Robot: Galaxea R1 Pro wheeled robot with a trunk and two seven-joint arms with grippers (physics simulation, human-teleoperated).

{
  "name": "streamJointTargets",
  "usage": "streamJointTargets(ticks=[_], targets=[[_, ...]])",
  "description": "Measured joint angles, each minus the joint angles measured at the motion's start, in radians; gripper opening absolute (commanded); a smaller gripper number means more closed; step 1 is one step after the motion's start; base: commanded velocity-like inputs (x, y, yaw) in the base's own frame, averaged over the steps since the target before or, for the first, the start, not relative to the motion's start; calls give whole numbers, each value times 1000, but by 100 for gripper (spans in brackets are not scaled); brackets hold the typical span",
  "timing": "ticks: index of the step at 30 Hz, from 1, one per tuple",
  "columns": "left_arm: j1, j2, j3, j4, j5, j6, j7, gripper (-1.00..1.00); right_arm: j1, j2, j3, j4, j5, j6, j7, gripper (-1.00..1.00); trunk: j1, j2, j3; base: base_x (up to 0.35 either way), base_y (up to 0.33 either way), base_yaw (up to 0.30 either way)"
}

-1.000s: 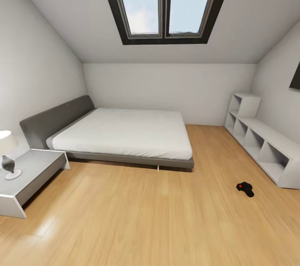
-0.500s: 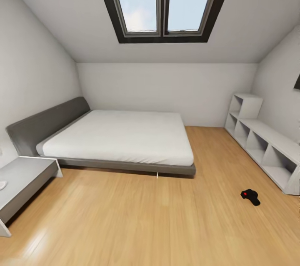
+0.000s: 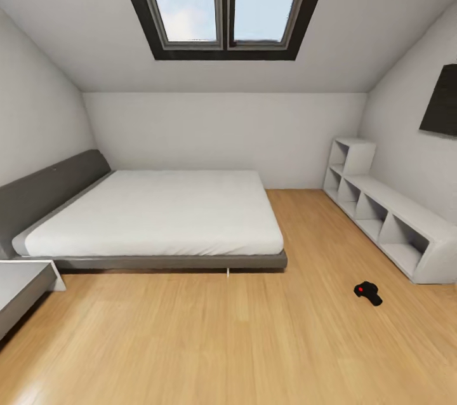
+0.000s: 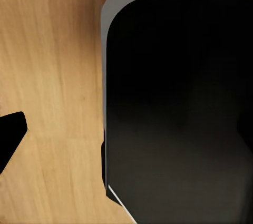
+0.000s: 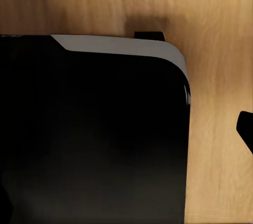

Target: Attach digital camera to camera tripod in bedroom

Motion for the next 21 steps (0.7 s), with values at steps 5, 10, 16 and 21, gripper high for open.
streamJointTargets(ticks=[5,10,16,21], targets=[[-5,1,0,0,19,0,0,100,0,0,0,0,0,-2,0,100,0,0,-5,35,23,-234],[-26,4,0,0,40,3,-4,100,0,0,-1,0,0,-1,0,100,0,0,-10,13,9,-235],[-232,3,10,-2,160,173,-8,100,-82,-10,-12,-7,-9,40,-1,100,0,0,-17,2,1,-235],[-424,-2,33,-5,250,245,-3,100,-275,-18,-13,-8,-20,198,-9,100,0,0,-21,0,0,-232]])
